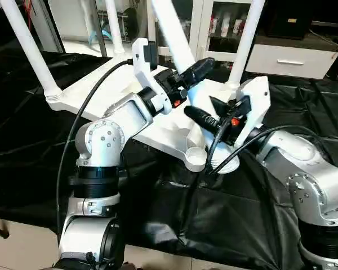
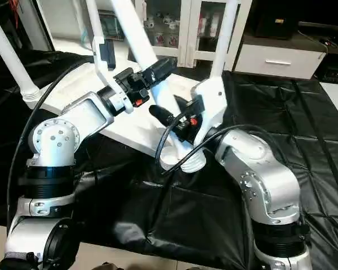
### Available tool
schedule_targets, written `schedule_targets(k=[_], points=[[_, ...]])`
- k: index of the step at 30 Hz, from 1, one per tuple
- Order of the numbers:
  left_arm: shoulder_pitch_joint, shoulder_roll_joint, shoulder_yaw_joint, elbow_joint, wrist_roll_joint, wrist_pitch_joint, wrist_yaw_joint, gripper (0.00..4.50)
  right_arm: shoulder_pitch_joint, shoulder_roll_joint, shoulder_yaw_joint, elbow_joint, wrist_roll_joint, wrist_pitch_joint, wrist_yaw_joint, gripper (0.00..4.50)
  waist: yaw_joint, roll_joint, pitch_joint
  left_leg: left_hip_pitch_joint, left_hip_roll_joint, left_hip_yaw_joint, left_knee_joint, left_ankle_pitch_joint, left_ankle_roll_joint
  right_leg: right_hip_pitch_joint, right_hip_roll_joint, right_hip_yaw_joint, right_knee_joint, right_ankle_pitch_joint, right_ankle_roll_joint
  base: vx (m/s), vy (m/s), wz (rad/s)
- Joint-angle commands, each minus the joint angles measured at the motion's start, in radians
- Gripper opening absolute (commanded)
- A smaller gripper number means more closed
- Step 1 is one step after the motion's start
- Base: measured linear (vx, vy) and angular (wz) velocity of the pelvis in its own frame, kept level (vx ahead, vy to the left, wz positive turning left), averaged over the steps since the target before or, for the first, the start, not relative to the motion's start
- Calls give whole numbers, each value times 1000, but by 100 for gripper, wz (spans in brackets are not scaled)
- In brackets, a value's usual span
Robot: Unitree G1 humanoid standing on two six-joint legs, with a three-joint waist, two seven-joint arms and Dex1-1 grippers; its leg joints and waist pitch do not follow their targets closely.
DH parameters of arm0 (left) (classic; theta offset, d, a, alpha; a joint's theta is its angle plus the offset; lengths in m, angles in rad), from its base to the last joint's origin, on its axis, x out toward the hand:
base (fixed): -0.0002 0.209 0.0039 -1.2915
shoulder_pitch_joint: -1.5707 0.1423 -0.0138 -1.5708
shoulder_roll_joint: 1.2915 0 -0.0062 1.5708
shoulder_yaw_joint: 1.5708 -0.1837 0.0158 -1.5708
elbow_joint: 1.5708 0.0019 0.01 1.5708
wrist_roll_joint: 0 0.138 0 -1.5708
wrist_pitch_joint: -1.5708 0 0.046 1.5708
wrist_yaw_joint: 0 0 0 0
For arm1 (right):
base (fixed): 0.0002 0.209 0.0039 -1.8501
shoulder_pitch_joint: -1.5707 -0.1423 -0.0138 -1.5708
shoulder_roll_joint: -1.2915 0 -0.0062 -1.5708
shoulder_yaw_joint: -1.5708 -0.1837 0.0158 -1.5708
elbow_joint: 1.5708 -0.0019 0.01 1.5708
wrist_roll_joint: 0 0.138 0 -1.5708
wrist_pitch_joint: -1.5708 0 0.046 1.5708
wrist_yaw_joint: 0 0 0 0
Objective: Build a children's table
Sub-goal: Pick table leg
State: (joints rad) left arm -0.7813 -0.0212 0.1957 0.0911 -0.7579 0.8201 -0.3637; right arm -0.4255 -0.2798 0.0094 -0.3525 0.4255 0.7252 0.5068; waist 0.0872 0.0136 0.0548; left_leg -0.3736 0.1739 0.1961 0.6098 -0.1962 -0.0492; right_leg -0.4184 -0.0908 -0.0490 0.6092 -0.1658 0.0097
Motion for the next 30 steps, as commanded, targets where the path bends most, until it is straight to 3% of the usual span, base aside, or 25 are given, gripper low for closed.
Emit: schedule_targets(k=[1,6,8,21,23,25,29,30], points=[[-5,3,-9,-11,-13,12,-2,263,-12,-8,6,-12,-13,-34,-5,177,-2,0,-68,9,36,-24,-74,-171,-8,55,-39,35,-77,-249,-153,0,0,0],[-12,-3,2,3,-16,5,7,231,-10,-15,10,-9,-31,-49,-18,177,-3,-4,-68,9,36,-23,-74,-174,-7,56,-38,35,-77,-236,-159,0,0,0],[-12,-1,8,6,-17,5,13,208,-10,-19,15,-1,-43,-67,-16,233,-3,-5,-69,8,36,-23,-74,-172,-6,56,-38,35,-76,-232,-159,0,0,0],[3,16,15,-9,-5,-5,36,179,-18,-11,15,27,-49,-104,-8,338,-2,-7,-67,9,37,-24,-76,-178,-3,55,-40,35,-76,-249,-157,0,0,0],[3,25,18,-12,-9,-3,33,179,-33,-23,-50,46,10,-100,19,338,-1,-3,-67,10,37,-23,-75,-183,-3,54,-40,35,-76,-248,-159,0,0,0],[8,41,16,-13,-11,-1,19,179,-41,-107,-157,65,128,-15,112,338,2,-1,-68,15,37,-23,-73,-191,7,58,-37,35,-77,-232,-168,0,0,0],[9,51,11,-8,-7,-3,7,179,-17,-191,-187,77,179,36,210,338,6,-3,-70,7,35,-23,-68,-145,31,66,-37,33,-70,-170,-186,0,0,0],[8,59,5,-4,-5,-8,-9,179,0,-236,-210,93,222,84,266,338,6,-4,-70,6,34,-22,-67,-142,40,66,-39,32,-71,-173,-196,0,0,0]])
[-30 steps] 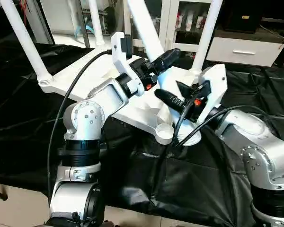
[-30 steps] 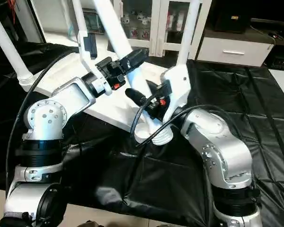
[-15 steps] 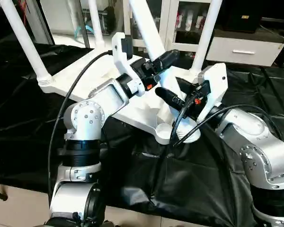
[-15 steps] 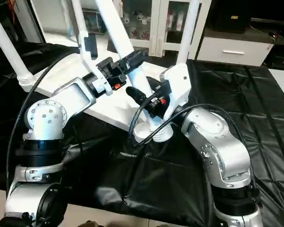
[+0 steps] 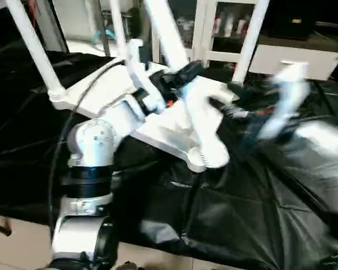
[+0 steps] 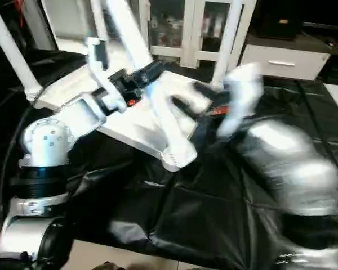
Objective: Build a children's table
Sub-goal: Pick table leg
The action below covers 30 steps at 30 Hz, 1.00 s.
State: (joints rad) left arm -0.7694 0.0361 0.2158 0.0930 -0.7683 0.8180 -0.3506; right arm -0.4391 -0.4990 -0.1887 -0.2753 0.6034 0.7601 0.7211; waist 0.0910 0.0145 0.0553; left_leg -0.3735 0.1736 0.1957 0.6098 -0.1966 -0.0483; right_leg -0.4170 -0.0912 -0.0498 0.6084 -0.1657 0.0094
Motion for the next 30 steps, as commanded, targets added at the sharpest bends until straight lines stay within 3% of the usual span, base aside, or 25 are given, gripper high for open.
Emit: schedule_targets(k=[1,6,7,10,12,14,15,18,21,27,30], points=[[-3,5,-21,-5,5,-6,-37,179,14,-23,-25,33,62,64,64,338,4,-7,-71,7,36,-21,-66,-137,47,64,-41,33,-72,-182,-204,0,0,0],[15,35,-77,-28,-9,12,-146,179,-13,-5,-48,90,157,113,93,338,1,-10,-70,9,36,-21,-66,-146,52,59,-43,30,-78,-258,-207,0,0,0],[23,58,-116,-40,-15,15,-220,179,-25,-15,-20,109,175,132,135,338,4,-14,-71,8,37,-22,-67,-143,49,60,-44,30,-77,-270,-203,0,0,0],[28,81,-148,-54,-20,15,-288,179,-29,-29,22,122,165,135,178,338,4,-12,-71,10,40,-22,-67,-127,43,57,-44,31,-72,-244,-209,0,0,0],[19,105,-169,-62,-22,13,-353,179,-43,-42,86,149,141,140,236,338,5,-11,-72,9,42,-21,-67,-126,39,59,-45,32,-69,-226,-219,0,0,0],[11,110,-171,-61,-21,10,-370,179,-50,-37,103,157,144,151,251,338,4,-11,-71,8,41,-21,-67,-123,39,59,-45,33,-67,-213,-227,0,0,0],[0,113,-169,-51,-18,4,-378,179,-49,-39,133,156,136,154,265,338,4,-15,-71,8,42,-21,-66,-121,40,61,-46,33,-65,-208,-231,0,0,0],[-15,126,-179,-22,4,-34,-413,179,-46,-60,219,152,98,149,280,338,5,-13,-70,10,43,-21,-68,-130,31,60,-47,34,-68,-234,-222,0,0,0],[-16,129,-183,-15,9,-45,-426,179,-56,-58,248,172,67,149,265,338,4,-15,-70,9,43,-21,-68,-128,25,60,-48,35,-67,-225,-221,0,0,0],[-21,127,-176,-14,7,-55,-442,179,-95,-18,235,234,63,166,222,291,2,-17,-71,9,42,-20,-67,-123,23,61,-47,35,-64,-210,-227,0,0,0],[-23,133,-180,-9,9,-62,-455,179,-102,-24,240,234,73,165,232,260,4,-13,-73,9,42,-20,-65,-110,31,61,-46,35,-61,-184,-237,0,0,0]])
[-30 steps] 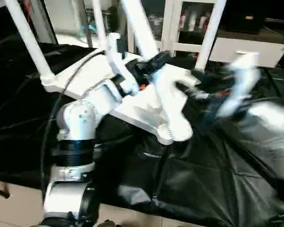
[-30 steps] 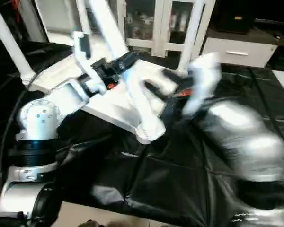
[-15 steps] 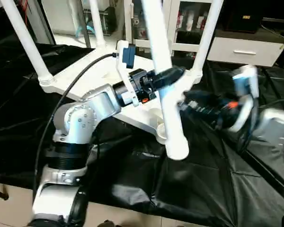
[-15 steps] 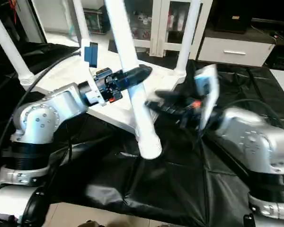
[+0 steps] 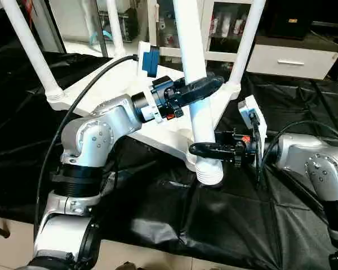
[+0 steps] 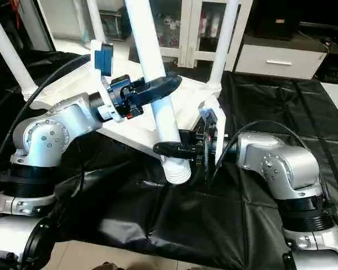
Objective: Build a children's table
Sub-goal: Pick table leg
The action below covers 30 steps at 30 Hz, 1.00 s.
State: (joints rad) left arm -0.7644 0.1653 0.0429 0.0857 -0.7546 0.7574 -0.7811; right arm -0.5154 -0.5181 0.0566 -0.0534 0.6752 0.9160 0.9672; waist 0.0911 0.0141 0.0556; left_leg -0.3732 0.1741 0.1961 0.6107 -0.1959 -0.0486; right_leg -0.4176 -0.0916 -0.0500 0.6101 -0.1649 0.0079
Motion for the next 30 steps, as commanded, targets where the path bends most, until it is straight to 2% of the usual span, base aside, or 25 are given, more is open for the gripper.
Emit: schedule_targets(k=[1,4,5,8,10,13,20,21,24,26,27,30], points=[[-29,6,-9,2,-3,-4,-26,179,-26,-8,-1,11,-1,8,-10,256,4,-14,-73,9,42,-20,-66,-115,32,61,-46,35,-64,-187,-238,0,0,0],[-30,7,-8,9,1,-9,-31,179,-24,-10,7,11,-11,8,-6,222,3,-13,-71,10,41,-19,-67,-130,26,61,-46,36,-66,-209,-234,0,0,0],[-30,7,-8,9,1,-10,-32,179,-22,-8,8,10,-14,8,-6,215,5,-10,-72,10,41,-20,-67,-131,23,62,-47,36,-65,-212,-232,0,0,0],[-28,6,-7,8,0,-9,-31,179,-17,-5,7,6,-18,5,-13,205,3,-10,-73,11,42,-21,-67,-131,20,61,-46,35,-65,-205,-232,0,0,0],[-27,5,-7,10,1,-9,-31,179,-16,0,3,3,-25,-6,-27,202,4,-5,-74,10,41,-21,-67,-124,21,62,-46,35,-62,-181,-240,0,0,0],[-26,4,-11,13,5,-11,-34,179,-18,4,-3,6,-30,-17,-43,200,2,-9,-74,10,41,-21,-67,-128,22,63,-45,34,-63,-176,-244,0,0,0],[-23,0,-1,30,29,-27,11,179,-37,28,-26,41,-70,-49,-118,198,0,-9,-74,8,40,-21,-67,-126,18,64,-46,35,-63,-182,-241,0,0,0],[-29,-9,16,49,36,-32,47,249,-42,39,-33,48,-79,-56,-142,198,0,-6,-74,10,39,-21,-67,-132,14,61,-45,34,-64,-184,-241,0,0,0],[-38,-18,46,68,28,-21,94,251,-44,63,-44,50,-93,-69,-183,198,0,-6,-74,11,39,-22,-68,-133,8,62,-43,33,-63,-185,-236,0,0,0],[-39,-21,52,62,26,-20,110,278,-44,70,-37,47,-123,-98,-210,196,3,-3,-74,12,40,-22,-68,-134,5,61,-45,34,-62,-180,-237,0,0,0],[-43,-30,52,66,48,-33,150,290,-50,79,-21,42,-159,-131,-246,195,3,-4,-76,12,40,-21,-67,-127,3,61,-44,34,-61,-164,-238,0,0,0],[-47,-42,51,76,76,-57,185,309,-61,94,-12,39,-195,-155,-294,192,3,-6,-75,10,38,-20,-67,-118,2,62,-43,34,-61,-149,-236,0,0,0]])
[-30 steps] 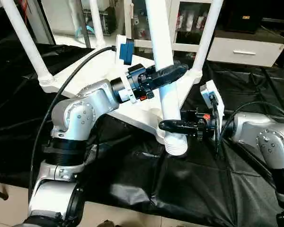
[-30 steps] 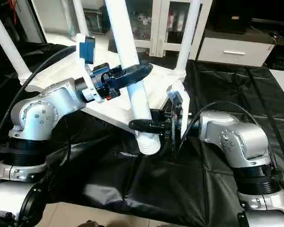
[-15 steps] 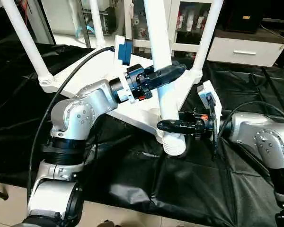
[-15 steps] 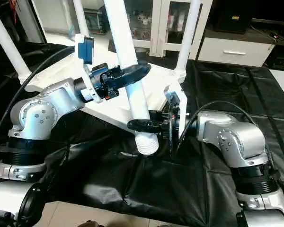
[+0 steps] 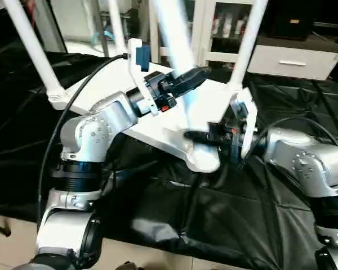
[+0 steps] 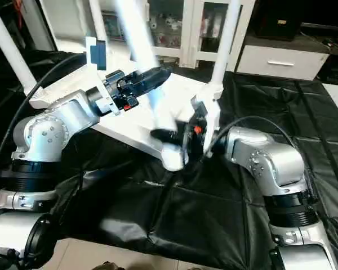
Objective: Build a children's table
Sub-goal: Pick table leg
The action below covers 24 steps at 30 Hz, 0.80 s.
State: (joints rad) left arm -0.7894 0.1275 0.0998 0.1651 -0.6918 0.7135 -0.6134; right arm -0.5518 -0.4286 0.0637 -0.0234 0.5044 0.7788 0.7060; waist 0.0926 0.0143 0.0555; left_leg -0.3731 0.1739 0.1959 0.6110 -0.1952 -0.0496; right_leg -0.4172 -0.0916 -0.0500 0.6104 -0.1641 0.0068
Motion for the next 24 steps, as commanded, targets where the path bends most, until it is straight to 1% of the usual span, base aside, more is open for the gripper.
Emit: schedule_targets(k=[1,2,3,4,5,7,9,10,11,12,13,14,15,16,17,18,19,20,22,24], points=[[-26,-27,-1,15,38,-30,71,334,-36,21,7,0,-78,-48,-86,190,1,-9,-74,9,39,-20,-68,-126,2,63,-44,35,-63,-160,-230,0,0,0],[-26,-27,-1,15,38,-30,71,334,-36,21,7,0,-78,-48,-86,190,-1,-8,-74,8,37,-21,-68,-127,-2,63,-44,34,-64,-172,-223,0,0,0],[-31,-63,13,58,59,-65,129,339,-45,50,50,-12,-152,-75,-169,190,-2,-11,-73,7,37,-21,-68,-118,-6,61,-43,35,-65,-174,-218,0,0,0],[-33,-76,13,76,69,-83,143,341,-46,60,75,-18,-189,-93,-203,189,-3,-11,-73,8,35,-21,-68,-123,-7,61,-42,34,-68,-185,-213,0,0,0],[-33,-86,13,89,75,-100,151,341,-46,68,98,-24,-219,-100,-233,189,-5,-12,-73,7,34,-21,-69,-126,-9,63,-43,34,-68,-193,-208,0,0,0],[-39,-109,17,105,77,-121,171,341,-44,93,134,-26,-280,-116,-306,188,-4,-11,-73,7,35,-22,-70,-134,-13,62,-43,34,-70,-208,-191,0,0,0],[-50,-135,31,114,68,-124,197,341,-44,135,149,-16,-324,-118,-387,188,-6,-10,-75,7,35,-21,-70,-132,-14,59,-42,36,-67,-189,-192,0,0,0],[-50,-135,31,114,68,-124,197,341,-44,135,149,-16,-324,-118,-387,188,-6,-9,-76,8,34,-21,-70,-128,-12,59,-41,35,-66,-175,-196,0,0,0],[-56,-142,30,126,85,-127,223,341,-44,162,145,-14,-357,-120,-449,188,-6,-8,-76,9,35,-22,-71,-131,-11,59,-42,36,-66,-169,-198,0,0,0],[-59,-144,30,135,94,-131,237,341,-43,170,143,-12,-372,-123,-470,187,-6,-7,-75,9,36,-22,-71,-130,-12,57,-39,36,-64,-158,-199,0,0,0],[-61,-147,32,143,102,-137,247,341,-42,178,142,-9,-386,-128,-485,187,-5,-2,-75,10,36,-23,-72,-135,-13,57,-39,35,-65,-157,-199,0,0,0],[-65,-147,33,156,115,-147,262,341,-40,187,139,-10,-394,-130,-502,187,-5,-1,-74,13,36,-21,-73,-148,-17,54,-38,36,-67,-157,-197,0,0,0],[-69,-147,35,172,132,-160,282,341,-37,198,135,-10,-404,-132,-522,187,-5,1,-72,12,36,-23,-75,-160,-20,55,-37,36,-68,-163,-191,0,0,0],[-71,-148,38,178,134,-165,290,341,-36,202,134,-10,-406,-132,-527,187,-5,-2,-73,12,34,-23,-76,-165,-25,59,-39,36,-68,-165,-184,0,0,0],[-75,-151,47,191,137,-176,306,341,-35,211,130,-12,-410,-134,-542,187,-5,3,-73,12,35,-24,-76,-169,-28,59,-39,36,-66,-164,-183,0,0,0],[-80,-156,60,203,135,-186,322,323,-33,225,124,-14,-420,-139,-565,187,-8,1,-73,10,32,-24,-76,-174,-30,59,-38,36,-69,-163,-177,0,0,0],[-83,-160,68,210,132,-193,329,305,-35,230,125,-13,-426,-143,-571,187,-8,4,-74,11,33,-24,-76,-177,-31,60,-39,36,-68,-161,-179,0,0,0],[-83,-160,68,210,132,-193,329,305,-35,230,125,-13,-426,-143,-571,187,-8,2,-74,11,34,-25,-76,-179,-33,59,-39,36,-68,-157,-180,0,0,0],[-90,-163,76,220,130,-201,332,300,-36,238,130,-11,-445,-151,-581,187,-8,3,-74,11,34,-24,-76,-174,-32,59,-39,36,-66,-144,-182,0,0,0],[-97,-167,80,234,128,-208,325,270,-37,248,138,-9,-457,-155,-584,187,-9,2,-74,10,33,-24,-75,-168,-27,60,-39,36,-65,-129,-186,0,0,0]])
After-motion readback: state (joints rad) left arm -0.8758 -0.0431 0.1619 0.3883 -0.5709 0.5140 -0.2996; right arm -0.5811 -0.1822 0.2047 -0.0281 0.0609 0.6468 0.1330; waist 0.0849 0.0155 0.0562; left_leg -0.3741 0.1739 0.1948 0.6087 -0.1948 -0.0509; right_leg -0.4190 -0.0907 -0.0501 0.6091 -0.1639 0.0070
